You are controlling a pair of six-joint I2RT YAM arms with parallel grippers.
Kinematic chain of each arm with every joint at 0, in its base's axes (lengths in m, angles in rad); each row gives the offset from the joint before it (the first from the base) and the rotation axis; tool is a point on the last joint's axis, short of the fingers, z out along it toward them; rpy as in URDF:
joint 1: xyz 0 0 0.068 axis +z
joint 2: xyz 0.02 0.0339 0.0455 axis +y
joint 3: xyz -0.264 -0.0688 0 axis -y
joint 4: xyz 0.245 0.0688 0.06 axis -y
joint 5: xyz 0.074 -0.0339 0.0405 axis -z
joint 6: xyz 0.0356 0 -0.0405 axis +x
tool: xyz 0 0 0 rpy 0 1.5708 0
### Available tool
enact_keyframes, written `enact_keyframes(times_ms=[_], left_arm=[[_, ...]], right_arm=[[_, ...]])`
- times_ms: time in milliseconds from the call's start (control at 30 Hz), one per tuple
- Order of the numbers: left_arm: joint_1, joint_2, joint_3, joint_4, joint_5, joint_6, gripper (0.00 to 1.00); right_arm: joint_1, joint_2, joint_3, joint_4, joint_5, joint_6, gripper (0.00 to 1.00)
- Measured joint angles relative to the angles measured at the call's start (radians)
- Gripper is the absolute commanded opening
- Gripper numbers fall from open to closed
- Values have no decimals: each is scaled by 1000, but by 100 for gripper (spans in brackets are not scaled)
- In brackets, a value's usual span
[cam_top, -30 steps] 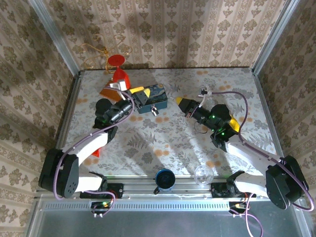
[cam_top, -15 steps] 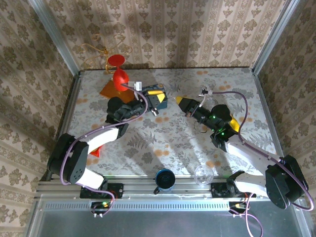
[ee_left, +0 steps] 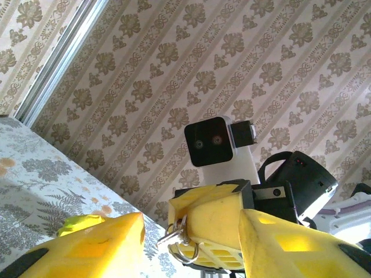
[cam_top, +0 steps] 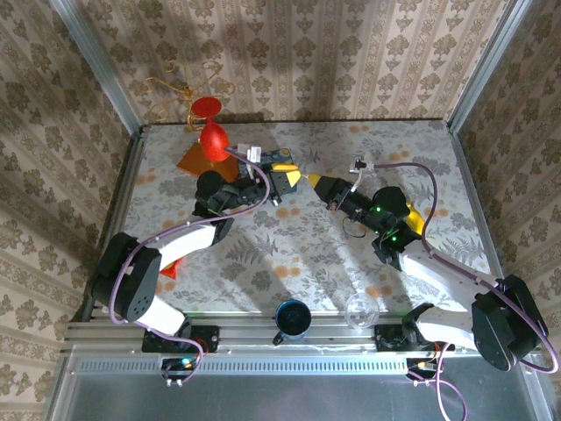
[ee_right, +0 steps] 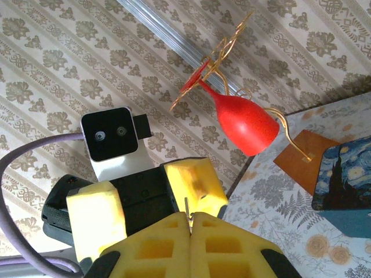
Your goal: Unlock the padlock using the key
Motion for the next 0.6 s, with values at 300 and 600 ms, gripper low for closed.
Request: enact_keyframes(times_ms=[300,600], left_arm=[[-5,0,1,-3,8,-1,26],[-4,0,1,-7,8,-4,12]], right_arm=[[11,0,12,-1,0,0,0],[18,0,22,0,-1,0,0]])
